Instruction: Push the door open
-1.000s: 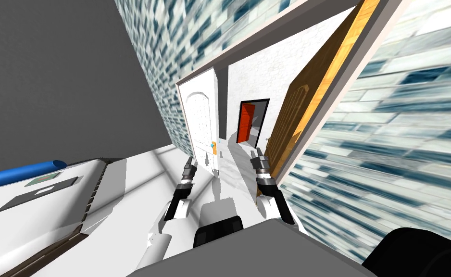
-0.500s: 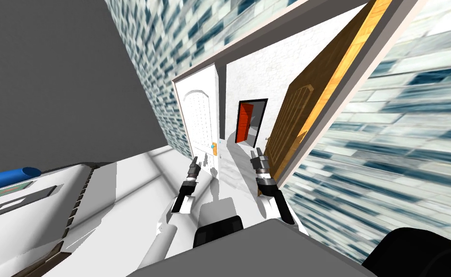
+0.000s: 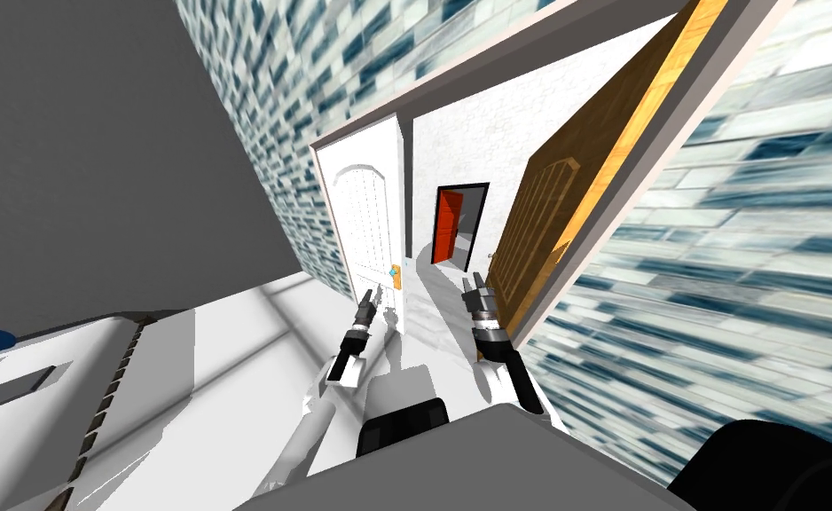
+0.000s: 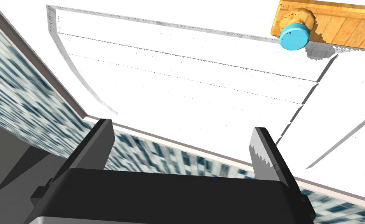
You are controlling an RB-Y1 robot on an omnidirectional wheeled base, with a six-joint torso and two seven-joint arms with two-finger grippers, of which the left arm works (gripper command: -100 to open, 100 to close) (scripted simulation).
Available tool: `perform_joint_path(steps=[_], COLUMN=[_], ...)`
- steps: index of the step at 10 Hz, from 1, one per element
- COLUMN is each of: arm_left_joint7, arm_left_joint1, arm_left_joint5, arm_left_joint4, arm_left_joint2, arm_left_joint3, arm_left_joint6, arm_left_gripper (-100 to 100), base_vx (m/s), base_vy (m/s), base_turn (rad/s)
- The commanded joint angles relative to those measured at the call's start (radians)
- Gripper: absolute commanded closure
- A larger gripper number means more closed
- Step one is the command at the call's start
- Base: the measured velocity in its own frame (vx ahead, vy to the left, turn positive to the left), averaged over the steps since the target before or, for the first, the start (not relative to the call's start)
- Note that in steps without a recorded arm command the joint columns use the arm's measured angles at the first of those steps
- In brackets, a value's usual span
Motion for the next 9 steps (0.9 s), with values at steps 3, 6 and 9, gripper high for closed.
perform_joint_path(steps=[3,6,9], arm_left_joint7=[0.013,0.021,0.029], arm_left_joint1=[-0.060,-0.108,-0.155], arm_left_joint5=[-0.010,-0.018,-0.025], arm_left_joint4=[0.086,0.162,0.234], arm_left_joint2=[-0.003,-0.010,-0.018], arm_left_joint3=[-0.018,-0.031,-0.045], arm_left_joint6=[0.012,0.018,0.023], arm_left_gripper=[-100,-100,-100], base_vx=[0.075,0.076,0.057], base_vy=[0.106,0.100,0.100], base_turn=[-0.090,-0.084,-0.080])
